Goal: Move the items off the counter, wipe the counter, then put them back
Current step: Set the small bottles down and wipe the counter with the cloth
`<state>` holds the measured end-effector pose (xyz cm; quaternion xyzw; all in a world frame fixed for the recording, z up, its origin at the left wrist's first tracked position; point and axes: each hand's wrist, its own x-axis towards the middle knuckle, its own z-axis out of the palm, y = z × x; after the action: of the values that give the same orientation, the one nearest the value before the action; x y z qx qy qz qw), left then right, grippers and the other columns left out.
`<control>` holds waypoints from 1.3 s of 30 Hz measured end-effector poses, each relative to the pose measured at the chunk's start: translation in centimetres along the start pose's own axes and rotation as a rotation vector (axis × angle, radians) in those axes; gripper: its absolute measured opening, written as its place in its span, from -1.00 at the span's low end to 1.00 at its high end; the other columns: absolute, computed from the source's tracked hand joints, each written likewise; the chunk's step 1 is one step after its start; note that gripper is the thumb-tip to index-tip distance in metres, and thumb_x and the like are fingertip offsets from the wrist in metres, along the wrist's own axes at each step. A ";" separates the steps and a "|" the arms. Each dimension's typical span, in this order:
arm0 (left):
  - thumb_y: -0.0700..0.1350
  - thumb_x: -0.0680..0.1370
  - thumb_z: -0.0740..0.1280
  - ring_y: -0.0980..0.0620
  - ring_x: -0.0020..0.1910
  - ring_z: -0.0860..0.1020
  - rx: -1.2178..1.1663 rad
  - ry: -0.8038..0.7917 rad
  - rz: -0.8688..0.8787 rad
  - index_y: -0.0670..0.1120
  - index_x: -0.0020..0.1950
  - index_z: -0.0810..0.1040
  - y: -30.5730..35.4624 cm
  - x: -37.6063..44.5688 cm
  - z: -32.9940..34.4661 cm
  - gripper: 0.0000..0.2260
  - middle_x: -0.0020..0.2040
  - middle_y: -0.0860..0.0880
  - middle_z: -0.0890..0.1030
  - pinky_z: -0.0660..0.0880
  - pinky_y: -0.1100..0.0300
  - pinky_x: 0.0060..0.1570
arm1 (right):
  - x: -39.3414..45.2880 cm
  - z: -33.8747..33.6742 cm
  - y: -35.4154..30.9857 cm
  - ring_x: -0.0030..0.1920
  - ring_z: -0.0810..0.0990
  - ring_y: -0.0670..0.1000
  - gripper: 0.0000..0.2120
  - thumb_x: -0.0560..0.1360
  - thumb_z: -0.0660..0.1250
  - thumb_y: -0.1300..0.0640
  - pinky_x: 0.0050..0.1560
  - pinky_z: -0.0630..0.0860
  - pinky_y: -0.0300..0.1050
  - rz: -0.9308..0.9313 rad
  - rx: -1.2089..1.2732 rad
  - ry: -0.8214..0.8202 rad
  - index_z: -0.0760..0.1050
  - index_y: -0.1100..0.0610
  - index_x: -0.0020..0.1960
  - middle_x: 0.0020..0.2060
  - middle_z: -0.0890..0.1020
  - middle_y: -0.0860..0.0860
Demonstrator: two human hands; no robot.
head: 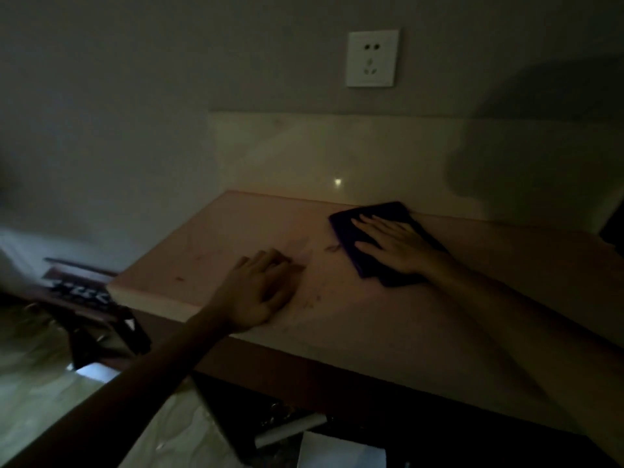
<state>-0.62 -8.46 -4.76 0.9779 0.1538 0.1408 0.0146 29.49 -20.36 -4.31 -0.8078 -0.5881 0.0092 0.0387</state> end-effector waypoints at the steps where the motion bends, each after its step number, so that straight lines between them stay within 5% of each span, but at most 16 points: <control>1: 0.20 0.61 0.00 0.03 0.19 0.45 -0.014 0.011 0.002 0.13 0.41 0.42 -0.1 0.0 0.1 -0.55 0.33 0.05 0.45 0.35 0.11 0.07 | 2.1 0.2 -1.2 0.56 -0.06 -0.09 -0.41 0.57 -0.14 -0.32 0.50 -0.04 0.05 -0.058 0.001 -0.013 -0.13 -0.19 0.56 0.57 -0.04 -0.16; 11: 0.00 0.58 0.20 0.04 0.30 0.42 -0.074 0.035 -0.016 0.12 0.42 0.43 -1.0 0.1 0.1 -0.61 0.38 0.05 0.43 0.39 -0.05 0.22 | 18.8 1.3 -15.0 0.56 -0.07 -0.10 -0.38 0.55 -0.15 -0.36 0.51 -0.03 0.14 -0.546 -0.006 -0.084 -0.15 -0.21 0.55 0.57 -0.07 -0.19; 21: -0.06 0.57 0.23 0.09 0.43 0.34 -0.076 0.059 -0.018 0.06 0.40 0.48 -0.9 0.3 0.1 -0.61 0.42 0.07 0.41 0.32 -0.04 0.35 | 21.5 2.6 -24.2 0.56 -0.06 -0.08 -0.39 0.57 -0.13 -0.33 0.53 -0.06 0.11 -0.816 -0.003 -0.075 -0.15 -0.18 0.55 0.57 -0.07 -0.17; 29: -0.10 0.59 0.26 0.02 0.30 0.45 -0.085 0.042 -0.002 0.04 0.39 0.50 -1.4 0.1 0.4 -0.64 0.38 0.03 0.45 0.41 -0.05 0.25 | 17.9 1.5 -17.3 0.56 -0.06 -0.10 -0.40 0.55 -0.13 -0.36 0.48 -0.07 0.11 -0.636 0.040 -0.095 -0.12 -0.25 0.54 0.56 -0.03 -0.20; 39: 0.21 0.61 0.02 -0.02 0.22 0.49 0.002 0.015 -0.143 0.15 0.41 0.44 -0.1 -0.5 0.8 -0.56 0.33 0.02 0.48 0.43 0.01 0.16 | 2.0 -0.6 -0.2 0.56 -0.06 -0.10 -0.35 0.47 -0.21 -0.42 0.49 -0.07 0.08 -0.180 0.028 -0.067 -0.15 -0.29 0.53 0.56 -0.06 -0.22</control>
<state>-0.85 -8.55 -5.66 0.9634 0.2233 0.1467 0.0226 29.95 -18.44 -3.66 -0.7503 -0.6591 0.0410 0.0309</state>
